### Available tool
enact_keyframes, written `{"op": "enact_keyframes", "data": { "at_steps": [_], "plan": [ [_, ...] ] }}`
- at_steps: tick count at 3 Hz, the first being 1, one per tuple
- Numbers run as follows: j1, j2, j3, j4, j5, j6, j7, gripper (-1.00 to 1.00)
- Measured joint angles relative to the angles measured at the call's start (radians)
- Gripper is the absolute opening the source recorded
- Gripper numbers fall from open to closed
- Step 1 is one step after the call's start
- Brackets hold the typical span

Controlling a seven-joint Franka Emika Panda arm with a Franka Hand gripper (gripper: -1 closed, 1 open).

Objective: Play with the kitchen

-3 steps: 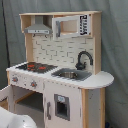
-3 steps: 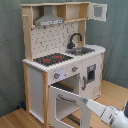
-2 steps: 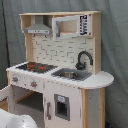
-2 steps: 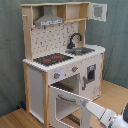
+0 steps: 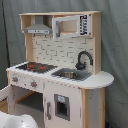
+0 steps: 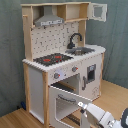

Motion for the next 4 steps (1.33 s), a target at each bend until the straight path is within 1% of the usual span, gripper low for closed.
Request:
{"op": "enact_keyframes", "data": {
  "at_steps": [1,2,4],
  "plan": [
    [-0.01,-0.03,0.005,0.016,0.052,0.004,0.103,1.0],
    [-0.018,-0.052,0.013,0.02,0.098,0.014,0.205,1.0],
    [-0.041,-0.077,0.032,0.02,0.172,0.05,0.404,1.0]
  ]
}}
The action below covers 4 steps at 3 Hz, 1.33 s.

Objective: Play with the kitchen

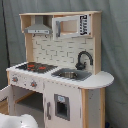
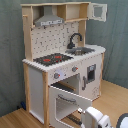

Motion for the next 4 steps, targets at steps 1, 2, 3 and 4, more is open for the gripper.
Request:
{"op": "enact_keyframes", "data": {
  "at_steps": [1,2,3,4],
  "plan": [
    [-0.021,-0.001,0.013,0.0,0.038,0.016,0.094,1.0],
    [-0.054,-0.001,0.039,0.0,0.074,0.025,0.183,1.0],
    [-0.099,-0.001,0.09,0.0,0.095,0.038,0.274,1.0],
    [-0.145,-0.002,0.146,0.0,0.101,0.061,0.357,1.0]
  ]
}}
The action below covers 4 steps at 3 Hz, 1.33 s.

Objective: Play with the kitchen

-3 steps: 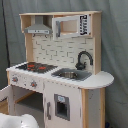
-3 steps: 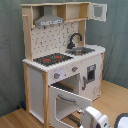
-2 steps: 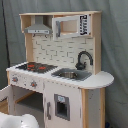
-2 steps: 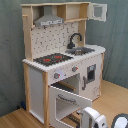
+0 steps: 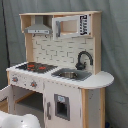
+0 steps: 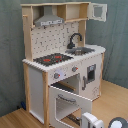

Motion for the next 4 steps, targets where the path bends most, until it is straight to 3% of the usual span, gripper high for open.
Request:
{"op": "enact_keyframes", "data": {
  "at_steps": [1,2,3,4],
  "plan": [
    [-0.044,0.0,0.031,0.0,0.015,0.035,0.083,1.0],
    [-0.057,0.001,0.05,-0.067,0.083,0.046,0.118,1.0],
    [-0.057,0.012,0.041,-0.112,0.084,0.046,0.102,1.0],
    [-0.057,0.013,0.039,-0.114,0.084,0.045,0.097,-1.0]
  ]
}}
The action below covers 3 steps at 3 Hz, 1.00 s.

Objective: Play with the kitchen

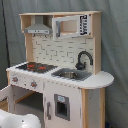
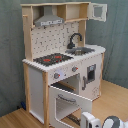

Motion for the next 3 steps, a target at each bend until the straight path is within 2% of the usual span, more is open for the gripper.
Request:
{"op": "enact_keyframes", "data": {
  "at_steps": [1,2,3],
  "plan": [
    [0.0,0.024,-0.013,-0.031,-0.002,-0.001,-0.033,-1.0],
    [0.007,0.074,-0.016,-0.102,-0.005,-0.029,-0.075,-1.0],
    [0.008,0.126,-0.022,-0.189,-0.011,-0.037,-0.076,-1.0]
  ]
}}
